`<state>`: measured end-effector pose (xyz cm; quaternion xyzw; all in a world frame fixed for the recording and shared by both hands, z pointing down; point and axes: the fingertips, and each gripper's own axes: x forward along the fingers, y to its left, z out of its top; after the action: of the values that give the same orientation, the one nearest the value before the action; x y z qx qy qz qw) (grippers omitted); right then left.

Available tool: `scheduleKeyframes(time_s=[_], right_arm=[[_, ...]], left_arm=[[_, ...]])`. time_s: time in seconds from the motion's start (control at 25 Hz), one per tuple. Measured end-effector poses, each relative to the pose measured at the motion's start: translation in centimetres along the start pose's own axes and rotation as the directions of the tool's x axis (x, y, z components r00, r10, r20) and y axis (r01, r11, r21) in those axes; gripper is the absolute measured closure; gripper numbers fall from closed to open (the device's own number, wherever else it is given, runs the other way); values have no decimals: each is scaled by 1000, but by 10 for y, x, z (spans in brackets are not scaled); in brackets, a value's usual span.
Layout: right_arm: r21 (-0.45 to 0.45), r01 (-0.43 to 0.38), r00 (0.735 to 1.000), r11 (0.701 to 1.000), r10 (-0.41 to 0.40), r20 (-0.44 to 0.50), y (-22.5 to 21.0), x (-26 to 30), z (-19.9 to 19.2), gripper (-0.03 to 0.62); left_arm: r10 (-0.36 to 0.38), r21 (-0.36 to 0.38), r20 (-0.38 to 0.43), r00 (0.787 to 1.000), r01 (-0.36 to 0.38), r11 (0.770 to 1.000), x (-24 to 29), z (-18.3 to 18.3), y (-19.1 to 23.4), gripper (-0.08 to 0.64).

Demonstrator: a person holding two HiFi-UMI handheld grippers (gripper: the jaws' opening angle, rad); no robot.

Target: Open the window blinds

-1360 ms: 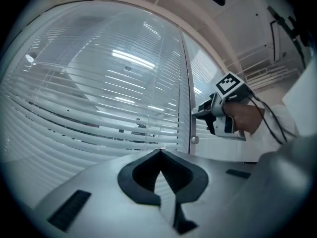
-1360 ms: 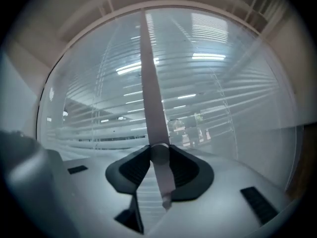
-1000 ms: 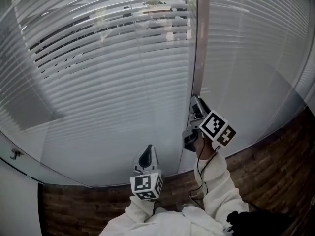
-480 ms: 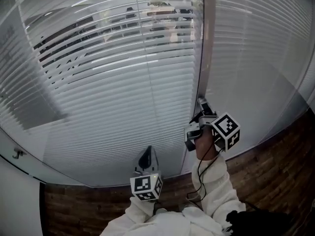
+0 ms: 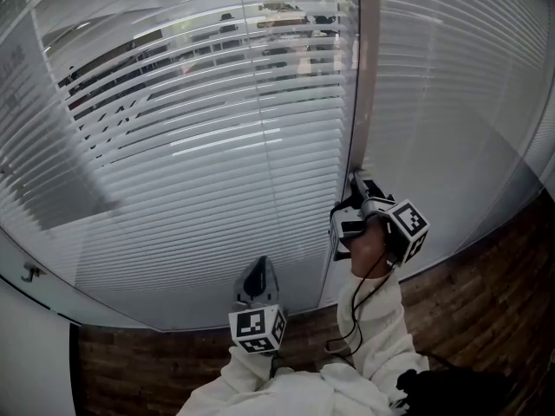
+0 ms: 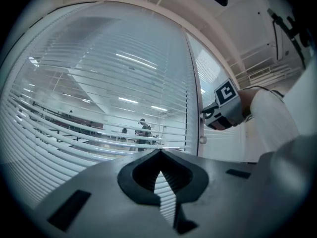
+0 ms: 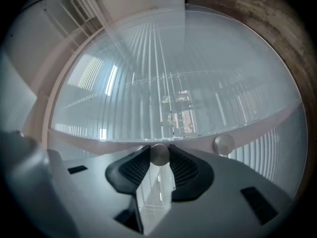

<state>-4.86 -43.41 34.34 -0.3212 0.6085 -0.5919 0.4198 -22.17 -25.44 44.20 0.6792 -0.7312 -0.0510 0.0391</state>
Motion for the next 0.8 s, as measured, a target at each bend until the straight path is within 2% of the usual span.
scheduleKeyframes(time_s=[0.16,0.24,0.32,0.4,0.44,0.48,0.52,0.56,0.6,0.64,0.68,0.72,0.76,0.8], right_arm=[[149,-3,1000,989,2,4,-5,0,3,460],[147,-9,1000,989,9,-2,-5,0,3,460],[50,-33,999,998,34,-13,-2,0,3,460],[-123,-79,996,989,75,-42,8,-4,-3,460],[-233,-101,994,967,88,-65,12,-9,-9,459],[-359,-118,992,926,90,-93,13,-16,-17,459],[-496,-132,989,858,79,-126,10,-24,-26,460],[-636,-147,985,757,58,-160,3,-33,-37,460],[-763,-168,981,624,31,-191,-5,-41,-49,460],[-862,-195,976,468,7,-217,-13,-49,-60,460],[-925,-225,971,306,-10,-239,-21,-57,-71,460],[-956,-248,967,157,-20,-254,-28,-66,-79,460],[-965,-260,965,32,-27,-261,-37,-76,-85,475],[-963,-264,964,-61,-33,-262,-46,-87,-88,541]], left_arm=[[0,-4,1,1000,0,1000,-2,0,-3,563],[5,-6,3,1000,-5,1000,-2,-1,-2,561],[10,-8,2,1000,-10,1000,-3,-1,0,561],[10,-8,2,1000,-10,1000,-2,-2,0,561],[9,-8,4,1000,-9,1000,-2,-1,0,563],[7,-6,7,1000,-7,1000,-2,0,-1,563],[6,-4,12,1000,-6,1000,-2,2,-3,563],[4,0,18,1000,-4,1000,-2,4,-4,562],[3,3,26,1000,-3,1000,-1,8,-4,561],[2,4,36,999,-2,1000,0,13,-6,563],[0,4,46,999,0,1000,1,18,-7,561],[-2,3,55,998,2,1000,1,22,-9,563],[-5,2,62,998,5,1000,1,25,-12,563],[-7,3,64,998,6,1000,0,26,-14,561]])
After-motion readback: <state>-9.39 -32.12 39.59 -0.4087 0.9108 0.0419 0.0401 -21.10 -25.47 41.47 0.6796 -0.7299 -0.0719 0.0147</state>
